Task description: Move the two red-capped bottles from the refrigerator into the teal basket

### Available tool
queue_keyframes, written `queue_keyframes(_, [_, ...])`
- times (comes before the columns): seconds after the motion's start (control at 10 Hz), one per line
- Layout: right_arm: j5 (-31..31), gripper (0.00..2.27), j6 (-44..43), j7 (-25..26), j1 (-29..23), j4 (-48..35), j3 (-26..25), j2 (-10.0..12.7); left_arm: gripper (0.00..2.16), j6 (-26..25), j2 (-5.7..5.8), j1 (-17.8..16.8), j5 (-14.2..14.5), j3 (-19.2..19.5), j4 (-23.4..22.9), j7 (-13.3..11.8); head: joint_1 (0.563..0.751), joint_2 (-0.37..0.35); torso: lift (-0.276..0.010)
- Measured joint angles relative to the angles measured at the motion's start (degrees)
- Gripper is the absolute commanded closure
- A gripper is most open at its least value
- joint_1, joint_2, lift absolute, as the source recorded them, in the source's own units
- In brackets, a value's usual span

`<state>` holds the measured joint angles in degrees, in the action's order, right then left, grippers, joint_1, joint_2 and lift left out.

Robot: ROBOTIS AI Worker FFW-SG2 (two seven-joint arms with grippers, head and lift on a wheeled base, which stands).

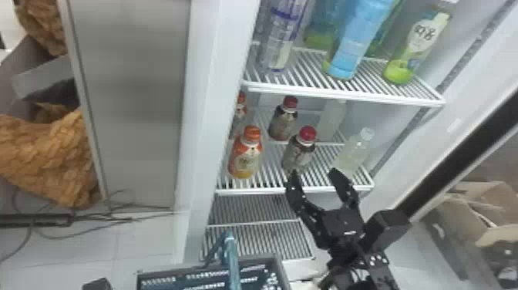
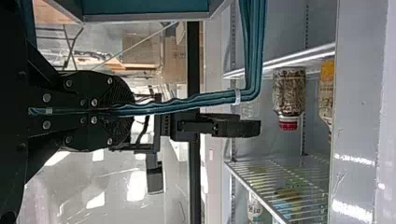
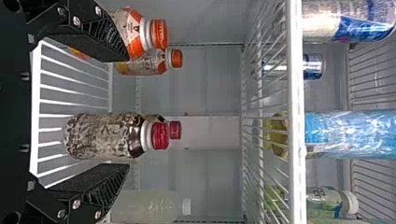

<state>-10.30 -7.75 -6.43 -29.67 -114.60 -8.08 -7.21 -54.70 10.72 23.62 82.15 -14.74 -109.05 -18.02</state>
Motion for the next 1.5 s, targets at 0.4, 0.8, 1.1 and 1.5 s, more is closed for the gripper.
queue_keyframes(0.4, [3.0,0.20,-0.1,-0.2,5.1,5.4,-1.3,-0.1,1.11,0.0,0.00,0.0,0.0,0.0,0.0,0.0,0.695,-0.350,-0.228])
queue_keyframes(0.8, [5.8,0.07,0.0,-0.2,10.4,10.9,-2.1,-0.3,1.11,0.0,0.00,-0.1,0.0,-0.2,0.0,0.0,0.695,-0.350,-0.228])
queue_keyframes(1.1, [5.2,0.07,-0.1,-1.3,14.4,15.7,-2.1,-0.5,1.11,0.0,0.00,-0.2,0.1,-0.3,0.0,0.0,0.695,-0.350,-0.228])
queue_keyframes(1.5, [4.7,0.07,-0.1,-2.6,18.7,19.7,-1.4,-0.9,1.11,0.1,0.09,-0.5,0.3,-0.6,0.3,0.0,0.695,-0.350,-0.228])
